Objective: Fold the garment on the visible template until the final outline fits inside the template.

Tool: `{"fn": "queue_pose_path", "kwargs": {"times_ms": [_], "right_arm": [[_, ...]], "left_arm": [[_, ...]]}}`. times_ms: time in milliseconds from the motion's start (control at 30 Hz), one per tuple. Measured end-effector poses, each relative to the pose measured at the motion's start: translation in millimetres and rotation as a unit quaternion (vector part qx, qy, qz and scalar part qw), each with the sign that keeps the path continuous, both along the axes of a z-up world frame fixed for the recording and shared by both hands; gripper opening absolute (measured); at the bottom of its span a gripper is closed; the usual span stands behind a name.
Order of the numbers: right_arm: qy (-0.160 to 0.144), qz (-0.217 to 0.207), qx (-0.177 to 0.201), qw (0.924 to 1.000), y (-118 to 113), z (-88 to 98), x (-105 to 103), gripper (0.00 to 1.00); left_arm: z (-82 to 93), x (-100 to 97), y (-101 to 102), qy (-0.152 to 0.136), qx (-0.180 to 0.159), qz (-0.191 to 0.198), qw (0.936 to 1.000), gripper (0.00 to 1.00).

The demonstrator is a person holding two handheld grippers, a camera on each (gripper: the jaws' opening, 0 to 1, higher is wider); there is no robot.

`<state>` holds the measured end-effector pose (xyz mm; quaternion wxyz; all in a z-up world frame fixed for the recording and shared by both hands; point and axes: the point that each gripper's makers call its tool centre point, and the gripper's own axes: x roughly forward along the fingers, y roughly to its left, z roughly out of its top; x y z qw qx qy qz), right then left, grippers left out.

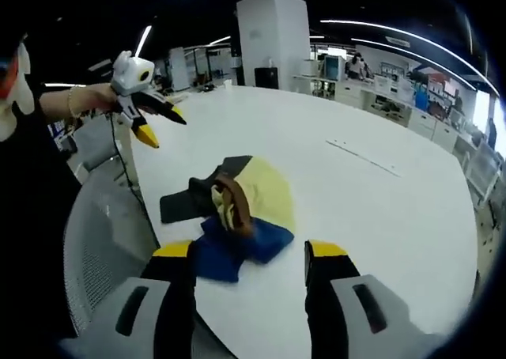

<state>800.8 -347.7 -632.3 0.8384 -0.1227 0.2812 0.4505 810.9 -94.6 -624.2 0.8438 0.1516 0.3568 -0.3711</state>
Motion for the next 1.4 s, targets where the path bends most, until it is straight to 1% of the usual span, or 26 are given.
{"fn": "queue_pose_path", "kwargs": {"times_ms": [200, 367, 433, 567, 600, 633, 767, 800, 867, 900, 933, 967, 1000, 1067, 1133, 1233, 1367, 1400], "right_arm": [[0.005, 0.014, -0.004, 0.9999, 7.9, -10.6, 4.4, 0.49], [0.009, 0.032, -0.01, 0.9994, 15.7, -20.8, 7.1, 0.45], [0.01, 0.044, -0.006, 0.999, 20.6, -23.2, 6.8, 0.44], [0.009, 0.068, -0.02, 0.9974, 23.2, -31.5, 8.6, 0.4], [0.01, 0.071, -0.021, 0.9972, 23.3, -32.3, 8.9, 0.39], [0.009, 0.077, -0.023, 0.9967, 24.1, -34.5, 10.4, 0.38], [0.013, 0.087, -0.025, 0.9958, 25.4, -39.7, 14.1, 0.36], [0.015, 0.092, -0.026, 0.9953, 26.5, -41.3, 14.6, 0.36], [0.016, 0.1, -0.035, 0.9942, 27.6, -45.0, 14.9, 0.35], [0.016, 0.104, -0.039, 0.9937, 28.0, -46.6, 14.9, 0.34], [0.016, 0.109, -0.044, 0.9929, 28.5, -48.7, 15.1, 0.34], [0.016, 0.111, -0.046, 0.9926, 29.1, -50.0, 15.7, 0.33], [0.016, 0.114, -0.046, 0.9923, 29.7, -50.9, 16.2, 0.33], [0.016, 0.119, -0.045, 0.9917, 31.7, -53.1, 18.0, 0.32], [0.015, 0.126, -0.05, 0.9907, 33.2, -56.4, 19.9, 0.31], [0.017, 0.136, -0.056, 0.989, 35.1, -61.1, 22.5, 0.28], [0.017, 0.15, -0.068, 0.9862, 36.5, -67.1, 25.9, 0.28], [0.019, 0.152, -0.069, 0.9858, 37.5, -68.5, 27.2, 0.28]], "left_arm": [[-6.7, 6.8, -5.7, -0.004, 0.014, -0.025, 0.9996, 0.55], [-17.7, 12.6, -10.9, -0.009, 0.032, -0.06, 0.9976, 0.52], [-23.5, 15.2, -12.9, -0.01, 0.039, -0.08, 0.996, 0.51], [-30.5, 16.3, -18.8, -0.01, 0.058, -0.117, 0.9913, 0.49], [-31.4, 17.0, -19.2, -0.011, 0.059, -0.121, 0.9908, 0.48], [-34.0, 18.8, -21.1, -0.013, 0.063, -0.136, 0.9887, 0.48], [-40.5, 23.3, -24.2, -0.016, 0.077, -0.167, 0.9828, 0.45], [-42.0, 24.7, -26.1, -0.02, 0.08, -0.182, 0.9799, 0.45], [-43.5, 27.4, -28.6, -0.027, 0.084, -0.197, 0.9765, 0.44], [-44.5, 29.4, -29.3, -0.033, 0.09, -0.208, 0.9735, 0.44], [-46.5, 31.0, -31.7, -0.04, 0.097, -0.227, 0.9681, 0.43], [-47.8, 32.2, -33.3, -0.044, 0.101, -0.238, 0.9649, 0.42], [-49.2, 34.1, -35.7, -0.052, 0.109, -0.254, 0.9596, 0.41], [-53.0, 37.9, -39.0, -0.064, 0.122, -0.277, 0.9509, 0.39], [-57.2, 39.4, -41.1, -0.061, 0.127, -0.288, 0.9472, 0.38], [-66.3, 45.8, -43.7, -0.065, 0.141, -0.312, 0.9373, 0.35], [-76.8, 51.4, -43.8, -0.067, 0.158, -0.33, 0.9284, 0.32], [-81.0, 54.9, -42.7, -0.072, 0.166, -0.336, 0.9242, 0.31]]}}
